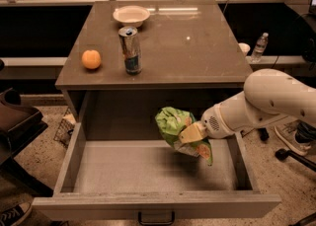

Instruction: Place green rice chip bag into top drawer

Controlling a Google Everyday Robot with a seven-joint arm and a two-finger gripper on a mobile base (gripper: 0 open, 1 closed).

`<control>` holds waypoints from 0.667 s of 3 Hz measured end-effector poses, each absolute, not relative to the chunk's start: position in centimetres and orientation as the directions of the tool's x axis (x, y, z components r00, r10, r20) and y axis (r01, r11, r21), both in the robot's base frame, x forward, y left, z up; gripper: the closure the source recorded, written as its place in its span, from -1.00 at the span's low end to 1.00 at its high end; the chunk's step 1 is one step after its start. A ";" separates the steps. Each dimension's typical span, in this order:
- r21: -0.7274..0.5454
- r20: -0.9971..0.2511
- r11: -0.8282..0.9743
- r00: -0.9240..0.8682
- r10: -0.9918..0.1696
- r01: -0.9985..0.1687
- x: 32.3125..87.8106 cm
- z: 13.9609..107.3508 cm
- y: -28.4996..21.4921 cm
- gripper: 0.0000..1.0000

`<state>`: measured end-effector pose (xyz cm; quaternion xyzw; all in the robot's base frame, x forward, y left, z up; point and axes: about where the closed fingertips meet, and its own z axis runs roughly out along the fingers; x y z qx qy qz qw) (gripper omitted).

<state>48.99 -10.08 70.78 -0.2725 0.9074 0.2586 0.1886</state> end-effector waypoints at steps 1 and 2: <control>0.365 -0.485 0.717 -0.779 -0.399 -0.594 49.0 70.9 -10.0 -0.83; 0.364 -0.486 0.716 -0.777 -0.401 -0.596 48.9 71.0 -9.9 -1.00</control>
Offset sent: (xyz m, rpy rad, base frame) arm -0.0004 0.0009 0.0010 -0.0005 -0.0018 0.0021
